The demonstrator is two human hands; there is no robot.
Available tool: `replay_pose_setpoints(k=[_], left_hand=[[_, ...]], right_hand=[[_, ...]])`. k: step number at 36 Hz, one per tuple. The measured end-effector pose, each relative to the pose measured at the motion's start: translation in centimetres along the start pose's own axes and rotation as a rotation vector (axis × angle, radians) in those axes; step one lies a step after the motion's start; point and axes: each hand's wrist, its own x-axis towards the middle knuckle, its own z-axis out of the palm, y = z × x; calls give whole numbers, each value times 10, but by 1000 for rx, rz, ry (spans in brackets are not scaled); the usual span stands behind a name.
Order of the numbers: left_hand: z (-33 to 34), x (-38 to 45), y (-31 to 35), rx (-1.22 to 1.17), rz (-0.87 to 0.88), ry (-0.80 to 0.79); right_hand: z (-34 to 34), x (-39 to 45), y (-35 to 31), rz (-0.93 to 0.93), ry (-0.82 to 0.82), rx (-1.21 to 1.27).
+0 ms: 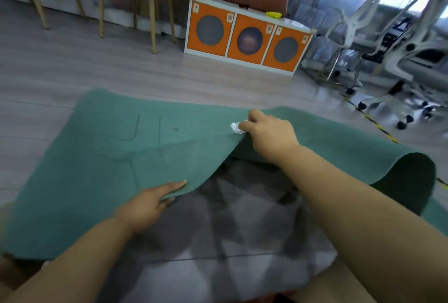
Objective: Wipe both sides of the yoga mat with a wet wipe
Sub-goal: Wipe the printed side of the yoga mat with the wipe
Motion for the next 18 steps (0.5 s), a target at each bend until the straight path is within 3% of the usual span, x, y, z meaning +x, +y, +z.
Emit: replay_pose_setpoints(k=[6, 18], left_hand=[[25, 32, 30, -20, 68, -9], [97, 104, 102, 182, 209, -245]], right_hand=[[-19, -19, 39, -19, 62, -9], [37, -97, 150, 362, -246, -58]])
